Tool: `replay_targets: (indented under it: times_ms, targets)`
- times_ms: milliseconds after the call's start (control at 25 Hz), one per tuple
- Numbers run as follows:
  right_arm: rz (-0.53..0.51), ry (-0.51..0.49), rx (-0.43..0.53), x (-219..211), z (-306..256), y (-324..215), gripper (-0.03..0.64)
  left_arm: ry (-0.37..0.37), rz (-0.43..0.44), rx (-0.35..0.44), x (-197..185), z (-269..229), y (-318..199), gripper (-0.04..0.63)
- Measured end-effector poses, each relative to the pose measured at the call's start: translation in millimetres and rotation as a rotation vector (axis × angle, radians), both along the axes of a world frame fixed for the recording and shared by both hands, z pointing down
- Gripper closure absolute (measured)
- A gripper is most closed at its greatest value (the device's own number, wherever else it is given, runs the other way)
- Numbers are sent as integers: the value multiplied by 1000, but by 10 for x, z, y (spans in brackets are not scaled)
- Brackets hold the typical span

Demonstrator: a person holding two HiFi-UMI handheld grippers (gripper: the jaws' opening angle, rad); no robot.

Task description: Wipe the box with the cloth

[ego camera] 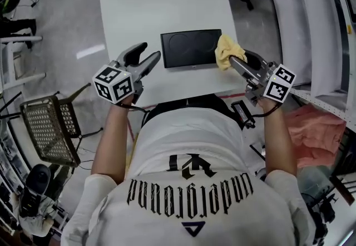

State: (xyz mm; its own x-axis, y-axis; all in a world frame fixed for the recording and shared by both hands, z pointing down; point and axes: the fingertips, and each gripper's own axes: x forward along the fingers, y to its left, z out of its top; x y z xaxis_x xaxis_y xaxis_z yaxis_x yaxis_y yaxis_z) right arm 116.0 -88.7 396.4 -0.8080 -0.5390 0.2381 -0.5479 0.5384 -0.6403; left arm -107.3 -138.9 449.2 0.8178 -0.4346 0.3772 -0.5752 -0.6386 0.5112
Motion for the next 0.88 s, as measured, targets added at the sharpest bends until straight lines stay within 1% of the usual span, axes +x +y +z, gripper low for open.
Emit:
replay_targets:
  times_ms: [280, 400, 560, 680, 880]
  targets:
    - [86, 193, 281, -204, -835, -29, 492, 35, -10, 207, -16, -944, 88, 386]
    - [110, 262, 372, -305, -1143, 31, 492, 52, -16, 279, -5, -1320, 171, 408]
    - [124, 344, 465, -441, -1447, 69, 492, 80, -28, 368, -1, -1777, 228, 452]
    - [128, 384, 516, -513, -1619, 115, 492, 87, -36, 430, -7, -2017, 275, 509]
    - [138, 426, 575, -540, -1875, 206, 493, 82, -66, 473, -20, -2366, 344, 588]
